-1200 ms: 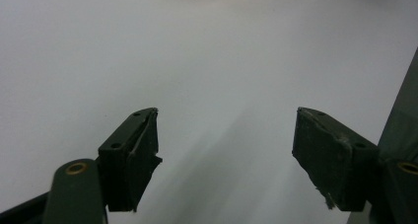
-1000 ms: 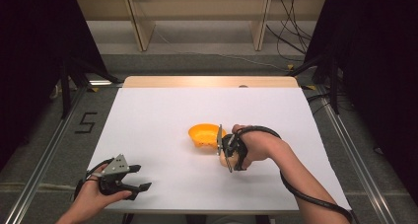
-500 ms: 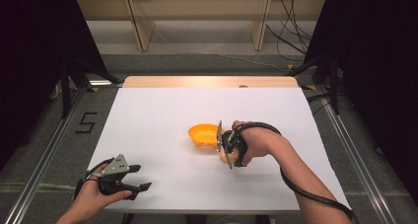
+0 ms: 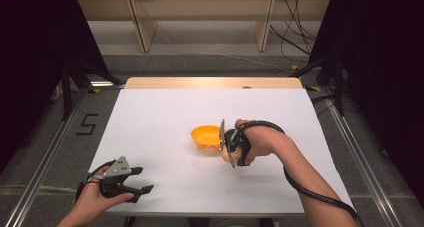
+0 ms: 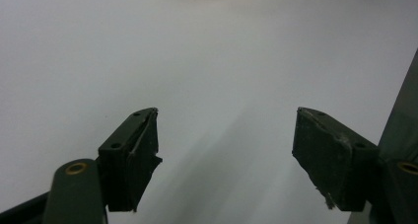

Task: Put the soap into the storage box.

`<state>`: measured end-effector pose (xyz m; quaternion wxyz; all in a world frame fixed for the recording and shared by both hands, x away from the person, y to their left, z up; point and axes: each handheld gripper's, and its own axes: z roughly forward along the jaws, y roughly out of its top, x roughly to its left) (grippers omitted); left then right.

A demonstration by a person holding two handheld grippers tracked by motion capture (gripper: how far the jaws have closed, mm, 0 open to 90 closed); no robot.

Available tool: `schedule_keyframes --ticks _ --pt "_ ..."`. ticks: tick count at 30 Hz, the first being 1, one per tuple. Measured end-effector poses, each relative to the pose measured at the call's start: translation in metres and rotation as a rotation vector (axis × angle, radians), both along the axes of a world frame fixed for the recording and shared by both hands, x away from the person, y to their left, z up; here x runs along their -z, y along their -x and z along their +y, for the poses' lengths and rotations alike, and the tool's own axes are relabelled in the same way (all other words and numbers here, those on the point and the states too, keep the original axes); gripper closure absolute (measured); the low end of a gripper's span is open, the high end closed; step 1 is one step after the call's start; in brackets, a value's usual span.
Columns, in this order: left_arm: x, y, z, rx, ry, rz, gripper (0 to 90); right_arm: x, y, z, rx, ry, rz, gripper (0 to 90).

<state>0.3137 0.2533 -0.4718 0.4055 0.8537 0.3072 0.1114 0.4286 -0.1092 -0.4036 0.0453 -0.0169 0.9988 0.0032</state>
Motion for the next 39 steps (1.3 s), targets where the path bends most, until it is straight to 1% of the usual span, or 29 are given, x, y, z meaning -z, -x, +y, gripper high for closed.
schedule_keyframes --ticks 2,3,8,9,10,11,12,13,14,15,16,17,18,19,20,22,23,24,25,28,30,31,32,33,34,35,36,37,39 --pt "0.000 0.000 0.000 -0.001 0.001 0.000 25.3 0.000 0.000 0.000 -0.004 0.000 -0.004 33.2" --pt "0.000 0.001 0.000 -0.009 0.011 0.018 25.4 -0.001 -0.001 0.000 -0.005 0.000 -0.008 33.2" --pt "0.000 0.001 -0.001 -0.016 0.012 0.015 25.3 -0.002 -0.003 0.000 -0.006 -0.003 -0.007 33.1" --pt "0.000 0.000 0.001 -0.007 -0.015 0.010 25.3 -0.002 -0.003 0.000 -0.006 -0.005 -0.012 33.2" --pt "0.000 0.000 0.001 -0.009 -0.016 0.009 25.4 0.000 -0.005 -0.001 -0.014 -0.040 0.004 33.2" --pt "0.000 0.000 0.001 -0.009 -0.016 0.010 25.3 -0.003 -0.004 0.000 -0.009 -0.001 -0.009 33.2" --pt "0.000 0.001 0.000 -0.009 0.009 0.023 25.4 -0.003 -0.006 0.001 -0.033 0.000 -0.015 33.2" --pt "0.000 0.001 0.000 -0.009 0.009 0.023 25.3 -0.003 -0.006 0.001 -0.033 0.000 -0.015 33.2" --pt "0.000 0.001 -0.001 -0.013 0.013 0.019 25.3 -0.003 -0.005 0.000 -0.005 0.003 -0.016 33.1" --pt "0.001 0.001 -0.001 -0.020 0.021 0.017 25.3 -0.003 -0.005 0.001 0.000 0.002 -0.014 33.2" --pt "0.000 0.001 0.000 -0.012 0.007 0.016 25.3 -0.003 -0.005 0.001 -0.001 0.003 -0.014 33.2" --pt "0.000 0.001 0.000 -0.012 0.007 0.016 25.3 -0.003 -0.006 0.001 -0.008 0.001 -0.014 33.2" --pt "0.000 0.000 0.001 -0.013 -0.009 0.011 25.3 -0.004 -0.006 0.001 -0.011 0.000 -0.016 33.2" --pt "0.000 0.000 0.001 -0.012 -0.013 0.009 25.3 -0.004 -0.006 0.001 -0.011 0.000 -0.016 33.2" --pt "0.000 0.001 0.000 -0.015 0.001 0.013 25.3 -0.005 -0.008 0.000 -0.019 -0.002 -0.020 33.2" --pt "0.000 0.001 -0.001 -0.016 0.010 0.016 25.3 -0.005 -0.008 0.001 -0.018 0.001 -0.013 33.2" --pt "0.000 0.001 -0.001 -0.015 0.011 0.016 25.3 -0.005 -0.009 0.000 -0.031 -0.009 -0.022 33.2" --pt "0.000 0.001 0.000 -0.017 0.004 0.013 25.3 -0.007 -0.008 0.000 -0.010 -0.001 -0.025 33.2" --pt "0.000 0.000 0.001 -0.009 -0.017 0.010 25.3 -0.007 -0.008 0.000 -0.010 -0.001 -0.025 33.2" --pt "0.000 0.000 0.001 -0.009 -0.016 0.009 25.3 -0.007 -0.010 0.000 -0.011 0.001 -0.025 33.1" --pt "0.000 0.001 0.000 -0.012 0.007 0.016 25.4 -0.007 -0.012 0.000 -0.031 -0.007 -0.028 33.2" --pt "0.000 0.001 0.000 -0.013 0.008 0.016 25.3 -0.007 -0.013 0.000 -0.030 -0.007 -0.029 33.1" --pt "0.000 0.001 0.001 -0.008 -0.003 0.011 25.4 -0.008 -0.011 0.001 0.001 -0.005 -0.016 33.2" --pt "0.000 0.001 0.001 -0.008 -0.003 0.011 25.3 -0.008 -0.013 0.001 -0.025 -0.010 -0.026 33.2" --pt "-0.001 0.000 0.001 -0.003 -0.006 0.007 25.3 -0.008 -0.013 0.001 -0.025 -0.010 -0.026 33.2" --pt "0.000 0.001 0.001 -0.009 -0.002 0.015 25.3 -0.008 -0.013 0.001 -0.023 -0.011 -0.027 33.2" --pt "0.000 0.001 0.001 -0.010 -0.002 0.014 25.3 -0.009 -0.016 0.002 -0.052 -0.009 -0.034 33.2" --pt "0.000 0.001 0.001 -0.008 -0.002 0.015 25.3 -0.009 -0.016 0.002 -0.052 -0.009 -0.034 33.2" --pt "0.000 0.001 0.001 -0.011 -0.001 0.014 25.3 -0.010 -0.013 0.002 -0.007 -0.005 -0.033 33.2"
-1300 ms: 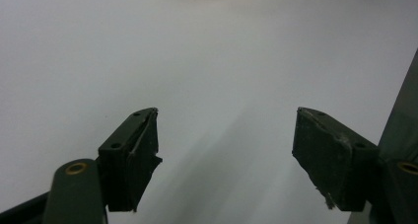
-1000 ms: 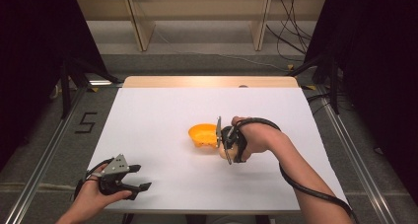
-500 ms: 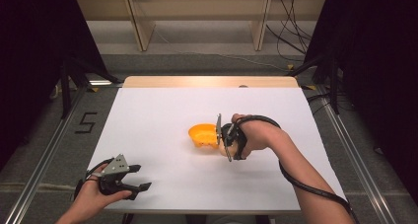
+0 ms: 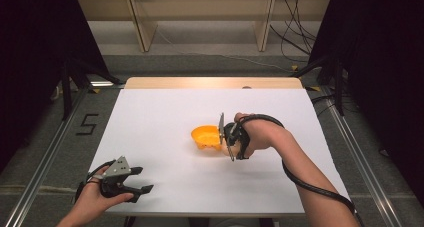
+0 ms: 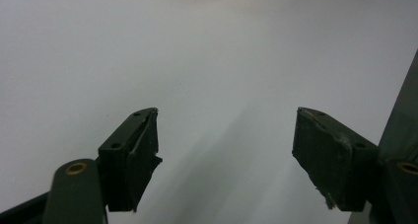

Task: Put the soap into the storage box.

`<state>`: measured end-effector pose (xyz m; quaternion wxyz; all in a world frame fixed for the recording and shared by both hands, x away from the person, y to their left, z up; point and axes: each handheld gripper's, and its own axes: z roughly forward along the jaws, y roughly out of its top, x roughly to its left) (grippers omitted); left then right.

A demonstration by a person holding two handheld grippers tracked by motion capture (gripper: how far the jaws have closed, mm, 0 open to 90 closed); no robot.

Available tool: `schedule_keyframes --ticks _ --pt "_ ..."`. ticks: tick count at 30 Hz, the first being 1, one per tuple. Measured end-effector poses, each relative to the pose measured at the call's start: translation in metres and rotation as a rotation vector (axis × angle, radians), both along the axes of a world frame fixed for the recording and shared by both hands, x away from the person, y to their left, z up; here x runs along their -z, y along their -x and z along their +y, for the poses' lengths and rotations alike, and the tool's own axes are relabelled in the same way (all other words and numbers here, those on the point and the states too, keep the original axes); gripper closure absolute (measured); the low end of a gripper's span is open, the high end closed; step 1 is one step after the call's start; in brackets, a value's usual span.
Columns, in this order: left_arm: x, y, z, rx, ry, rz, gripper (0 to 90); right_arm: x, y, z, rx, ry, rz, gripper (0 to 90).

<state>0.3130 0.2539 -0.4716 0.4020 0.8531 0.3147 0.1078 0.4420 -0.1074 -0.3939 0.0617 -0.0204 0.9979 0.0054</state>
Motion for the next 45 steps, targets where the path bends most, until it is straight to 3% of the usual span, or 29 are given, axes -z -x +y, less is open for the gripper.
schedule_keyframes --ticks 5,7,9,10,11,14,15,23,24,27,31,34,35,36,45 --pt "-0.001 -0.001 0.001 0.017 -0.011 -0.017 25.4 -0.001 -0.002 0.000 -0.005 -0.001 -0.001 33.2" --pt "0.000 -0.001 0.001 0.004 -0.014 -0.004 25.4 -0.001 -0.002 0.000 -0.005 -0.001 -0.003 33.2" --pt "0.000 -0.001 0.000 -0.002 -0.010 -0.005 25.3 -0.002 -0.002 0.000 -0.005 0.000 -0.003 33.2" --pt "0.000 -0.001 0.000 -0.001 -0.006 -0.003 25.3 -0.002 -0.004 0.001 -0.032 -0.002 -0.006 33.1" --pt "0.000 0.000 0.000 -0.001 -0.004 -0.003 25.3 -0.002 -0.003 0.000 -0.006 0.000 -0.010 33.2" --pt "0.001 0.000 -0.001 -0.009 0.020 0.000 25.3 -0.003 -0.005 0.001 -0.010 -0.005 -0.005 33.2" --pt "0.000 -0.001 0.000 0.006 0.009 -0.016 25.3 -0.004 -0.005 0.002 -0.011 -0.003 -0.012 33.2" --pt "0.000 -0.001 0.000 0.006 0.010 -0.016 25.4 -0.004 -0.006 0.005 -0.018 -0.003 -0.020 33.2" --pt "-0.001 -0.001 0.001 0.018 -0.009 -0.018 25.4 -0.004 -0.006 0.006 -0.016 -0.014 -0.011 33.2" --pt "0.000 0.000 0.000 -0.009 0.021 -0.001 25.3 -0.004 -0.007 0.007 -0.012 -0.011 -0.017 33.2" --pt "0.000 -0.001 0.000 0.004 0.011 -0.016 25.3 -0.005 -0.010 0.008 -0.044 -0.009 -0.024 33.2" --pt "0.000 0.000 0.000 -0.007 0.020 -0.003 25.4 -0.006 -0.010 0.008 -0.026 -0.012 -0.029 33.2" --pt "0.000 0.000 0.000 -0.008 0.021 -0.001 25.4 -0.006 -0.012 0.008 -0.049 -0.013 -0.026 33.2" --pt "0.000 0.000 0.000 -0.009 0.021 -0.001 25.3 -0.005 -0.011 0.008 -0.012 -0.040 -0.016 33.2" --pt "0.000 0.000 0.000 -0.008 0.014 -0.004 25.4 -0.008 -0.013 0.010 -0.017 -0.025 -0.029 33.1"
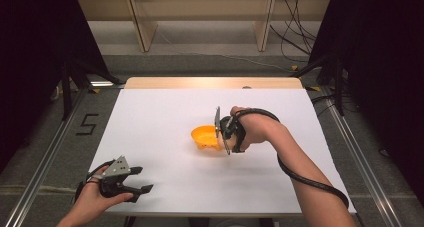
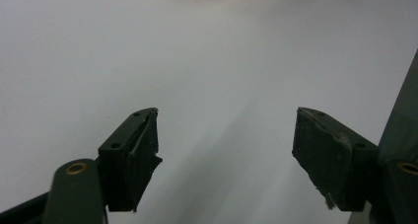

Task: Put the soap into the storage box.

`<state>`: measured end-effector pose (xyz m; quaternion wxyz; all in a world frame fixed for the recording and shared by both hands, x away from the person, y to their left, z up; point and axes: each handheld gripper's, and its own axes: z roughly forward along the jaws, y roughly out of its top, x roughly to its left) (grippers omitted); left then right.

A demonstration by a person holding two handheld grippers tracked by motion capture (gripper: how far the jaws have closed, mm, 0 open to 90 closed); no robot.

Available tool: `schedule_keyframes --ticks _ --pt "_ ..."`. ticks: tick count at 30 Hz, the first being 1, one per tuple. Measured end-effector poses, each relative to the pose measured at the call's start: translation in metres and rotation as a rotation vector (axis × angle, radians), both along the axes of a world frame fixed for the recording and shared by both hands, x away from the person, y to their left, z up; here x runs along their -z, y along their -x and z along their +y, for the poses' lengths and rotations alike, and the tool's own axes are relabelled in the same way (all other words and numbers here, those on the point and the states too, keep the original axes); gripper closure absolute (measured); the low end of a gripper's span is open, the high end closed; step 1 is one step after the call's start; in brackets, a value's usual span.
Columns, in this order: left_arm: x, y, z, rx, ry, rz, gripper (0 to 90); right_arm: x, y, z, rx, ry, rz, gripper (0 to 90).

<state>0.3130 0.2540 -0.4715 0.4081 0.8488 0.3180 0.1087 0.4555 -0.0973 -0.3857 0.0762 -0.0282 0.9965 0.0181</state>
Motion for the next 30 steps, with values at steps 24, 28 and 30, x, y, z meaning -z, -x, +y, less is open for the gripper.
schedule_keyframes --ticks 24,28,30 --pt "0.000 0.000 0.000 -0.002 0.001 0.001 25.4 -0.004 -0.007 0.003 0.012 -0.007 -0.019 33.2" --pt "0.000 0.000 0.000 -0.002 0.001 0.001 25.3 -0.005 -0.011 0.003 -0.032 -0.009 -0.025 33.2" --pt "0.000 0.000 0.000 -0.002 0.009 0.003 25.4 -0.005 -0.011 0.003 -0.026 -0.010 -0.030 33.2"
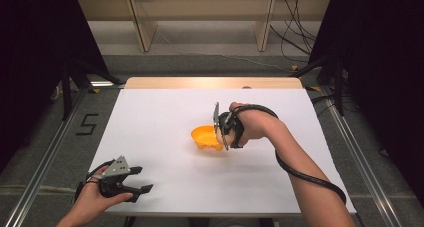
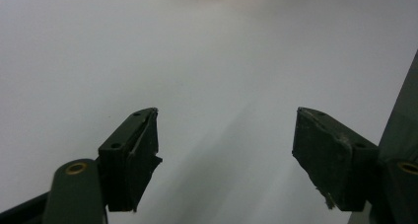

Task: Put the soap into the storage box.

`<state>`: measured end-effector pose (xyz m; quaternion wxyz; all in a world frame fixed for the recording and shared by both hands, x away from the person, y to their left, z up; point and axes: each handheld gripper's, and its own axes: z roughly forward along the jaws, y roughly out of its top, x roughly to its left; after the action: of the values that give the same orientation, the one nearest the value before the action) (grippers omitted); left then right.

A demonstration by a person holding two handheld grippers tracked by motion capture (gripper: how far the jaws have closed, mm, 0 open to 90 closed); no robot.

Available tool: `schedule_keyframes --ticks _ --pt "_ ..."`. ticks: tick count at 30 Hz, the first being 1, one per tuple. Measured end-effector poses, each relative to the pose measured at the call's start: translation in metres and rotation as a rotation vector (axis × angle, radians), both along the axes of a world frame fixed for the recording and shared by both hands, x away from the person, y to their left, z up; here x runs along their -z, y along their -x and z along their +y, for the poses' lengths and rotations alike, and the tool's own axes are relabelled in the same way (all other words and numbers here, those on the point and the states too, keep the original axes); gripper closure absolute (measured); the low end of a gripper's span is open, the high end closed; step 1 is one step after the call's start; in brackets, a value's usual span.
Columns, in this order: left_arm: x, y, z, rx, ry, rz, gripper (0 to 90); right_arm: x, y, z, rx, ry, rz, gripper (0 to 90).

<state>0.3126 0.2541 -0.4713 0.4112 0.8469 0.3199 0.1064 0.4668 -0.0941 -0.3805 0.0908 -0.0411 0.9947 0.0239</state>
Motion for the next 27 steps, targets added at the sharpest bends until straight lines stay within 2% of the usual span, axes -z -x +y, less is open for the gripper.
schedule_keyframes --ticks 2,6,20,21,22,23,24,25,26,27 --pt "-0.0001 0.0000 0.0000 0.000 0.000 0.000 25.3 -0.0003 -0.0006 0.0002 -0.007 -0.001 -0.001 33.2" --pt "-0.0002 -0.0004 0.0005 0.001 -0.007 -0.003 25.3 -0.0013 0.0005 0.0012 0.032 -0.002 0.003 33.2" --pt "-0.0004 -0.0009 0.0011 0.004 -0.021 -0.006 25.4 -0.0041 -0.0020 0.0030 0.052 -0.006 -0.011 33.2" --pt "-0.0003 -0.0004 0.0005 0.000 -0.010 -0.004 25.4 -0.0041 -0.0034 0.0031 0.036 -0.012 -0.014 33.2" --pt "0.0001 0.0004 -0.0008 -0.004 0.010 -0.001 25.4 -0.0045 -0.0032 0.0032 0.051 -0.008 -0.010 33.2" --pt "0.0001 0.0004 -0.0008 -0.004 0.010 -0.001 25.4 -0.0045 -0.0032 0.0032 0.051 -0.008 -0.010 33.2" --pt "-0.0001 -0.0009 0.0003 0.002 -0.015 -0.007 25.4 -0.0058 -0.0057 0.0037 0.035 -0.009 -0.002 33.2" --pt "0.0003 -0.0004 -0.0009 0.002 -0.002 -0.002 25.4 -0.0070 -0.0058 0.0041 0.047 -0.004 -0.009 33.2" --pt "-0.0011 -0.0020 0.0006 0.023 -0.030 -0.019 25.4 -0.0081 -0.0070 0.0046 0.044 0.001 -0.014 33.2" --pt "-0.0011 -0.0020 0.0006 0.023 -0.030 -0.019 25.4 -0.0088 -0.0075 0.0053 0.048 -0.005 -0.011 33.2"
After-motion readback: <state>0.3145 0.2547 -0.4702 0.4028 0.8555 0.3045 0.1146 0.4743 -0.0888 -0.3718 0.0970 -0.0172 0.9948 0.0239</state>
